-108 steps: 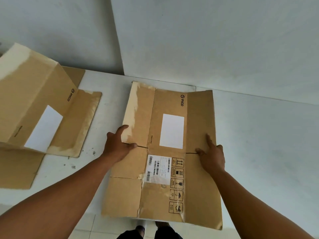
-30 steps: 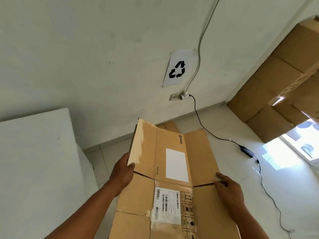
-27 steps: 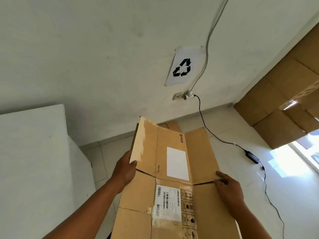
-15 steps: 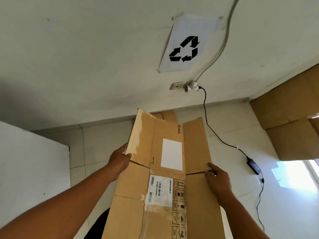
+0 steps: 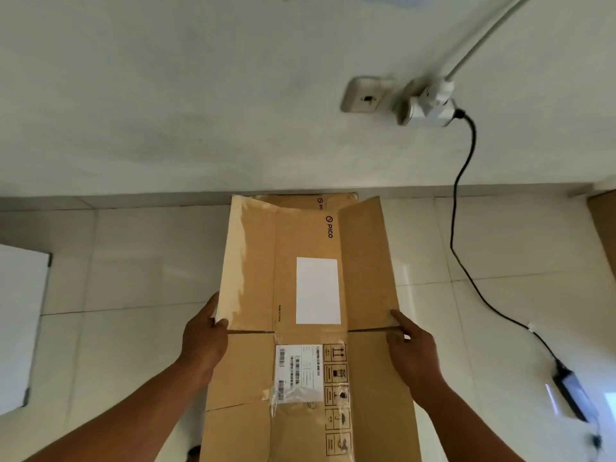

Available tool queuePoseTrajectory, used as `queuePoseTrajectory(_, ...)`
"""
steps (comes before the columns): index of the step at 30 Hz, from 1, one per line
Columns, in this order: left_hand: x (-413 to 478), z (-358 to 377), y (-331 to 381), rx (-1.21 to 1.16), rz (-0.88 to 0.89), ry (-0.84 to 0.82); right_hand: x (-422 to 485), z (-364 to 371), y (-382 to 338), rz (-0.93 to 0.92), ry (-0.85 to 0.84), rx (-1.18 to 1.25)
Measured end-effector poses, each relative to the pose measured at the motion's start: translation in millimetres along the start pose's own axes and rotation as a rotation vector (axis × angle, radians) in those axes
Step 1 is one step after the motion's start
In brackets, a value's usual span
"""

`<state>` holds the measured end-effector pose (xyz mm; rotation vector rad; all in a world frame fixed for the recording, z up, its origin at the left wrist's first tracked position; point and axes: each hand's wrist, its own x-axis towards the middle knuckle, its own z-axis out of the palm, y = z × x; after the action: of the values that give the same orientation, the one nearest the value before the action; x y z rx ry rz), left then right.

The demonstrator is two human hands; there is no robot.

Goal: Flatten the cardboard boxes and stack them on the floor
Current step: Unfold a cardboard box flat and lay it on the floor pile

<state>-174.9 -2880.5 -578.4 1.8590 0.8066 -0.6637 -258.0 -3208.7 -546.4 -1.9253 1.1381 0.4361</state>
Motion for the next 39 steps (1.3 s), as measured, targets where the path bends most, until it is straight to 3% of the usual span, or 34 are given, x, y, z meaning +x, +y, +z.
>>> queuePoseTrajectory(9,154,101,-57,-0.061,0.105,0.017,181,77,59,-0.111,0.123,0.018)
queuePoseTrajectory(16,223,130,-78,0.089,0.202,0.024,256,123,82,-0.167,0.206,-0.072)
queuePoseTrajectory(19,231,140,-88,0.337,0.301,0.146,271,136,92,-0.270,0.155,-0.275)
queuePoseTrajectory(21,234,146,-92,0.387,0.305,0.199,274,144,91,-0.328,0.136,-0.269)
queuePoseTrajectory(25,235,153,-87,0.225,0.214,0.028,285,152,80,-0.393,0.055,-0.313)
queuePoseTrajectory(34,242,144,-83,0.530,0.254,-0.022,291,159,82,-0.384,0.033,-0.410)
queuePoseTrajectory(39,236,148,-82,0.575,0.186,-0.057,293,161,84,-0.369,-0.013,-0.488)
